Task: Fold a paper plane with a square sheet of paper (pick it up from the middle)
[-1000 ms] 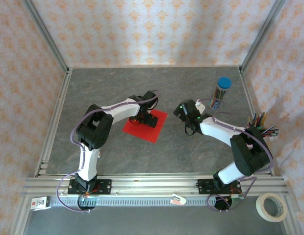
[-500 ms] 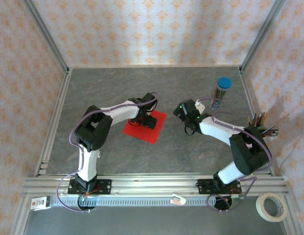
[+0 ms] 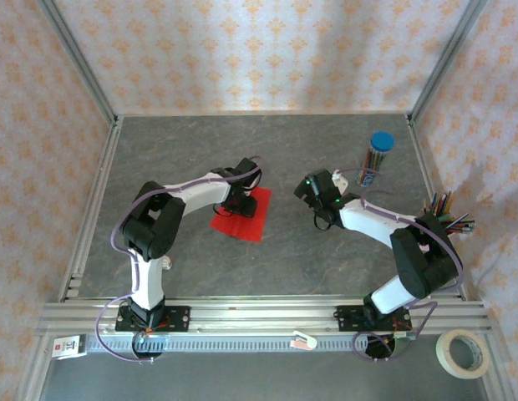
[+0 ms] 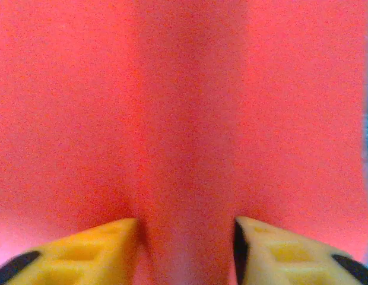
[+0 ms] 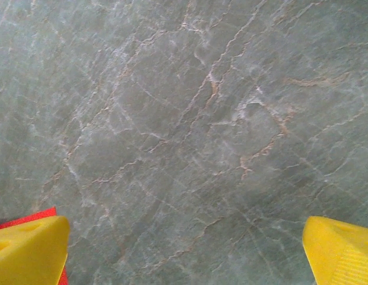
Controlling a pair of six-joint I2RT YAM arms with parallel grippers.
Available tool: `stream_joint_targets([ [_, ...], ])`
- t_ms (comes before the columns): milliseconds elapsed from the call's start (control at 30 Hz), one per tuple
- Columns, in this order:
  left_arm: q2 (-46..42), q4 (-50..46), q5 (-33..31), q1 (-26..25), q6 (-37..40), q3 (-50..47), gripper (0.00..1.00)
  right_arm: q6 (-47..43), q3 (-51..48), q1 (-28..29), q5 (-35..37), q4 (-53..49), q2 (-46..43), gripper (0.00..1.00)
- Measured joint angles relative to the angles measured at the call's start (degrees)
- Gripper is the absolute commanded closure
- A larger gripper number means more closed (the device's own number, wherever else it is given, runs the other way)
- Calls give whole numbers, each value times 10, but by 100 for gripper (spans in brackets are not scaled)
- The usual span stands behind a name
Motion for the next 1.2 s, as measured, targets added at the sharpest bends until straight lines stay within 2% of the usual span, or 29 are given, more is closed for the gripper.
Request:
stream_joint_targets([
  [133,-48,21,57,15,0,-15,65,4,-16,0,-30,33,-21,2],
  [267,-123,87,134,29,-17,-57,67,6,-35,0,-66,71,-46,2],
  [433,-191,230,257,58,-74,-158,68,-1,-51,0,-120,113,-74,3],
  [567,-199,342,315,84,-145,-243,68,-7,-54,0,-153,136,-83,5],
  [667,-189,379,326,90,-181,-270,68,-7,-61,0,-178,157,-82,7],
  [767,-170,407,324,92,-206,-271,70,-10,-62,0,-203,170,-70,14],
  [867,-150,411,308,93,-221,-271,70,-18,-59,0,-230,179,-40,27],
  [1000,-131,410,278,93,-229,-271,72,-29,-57,0,-268,189,3,49],
  [1200,-120,389,239,93,-231,-265,72,-45,-30,25,-292,190,53,69],
])
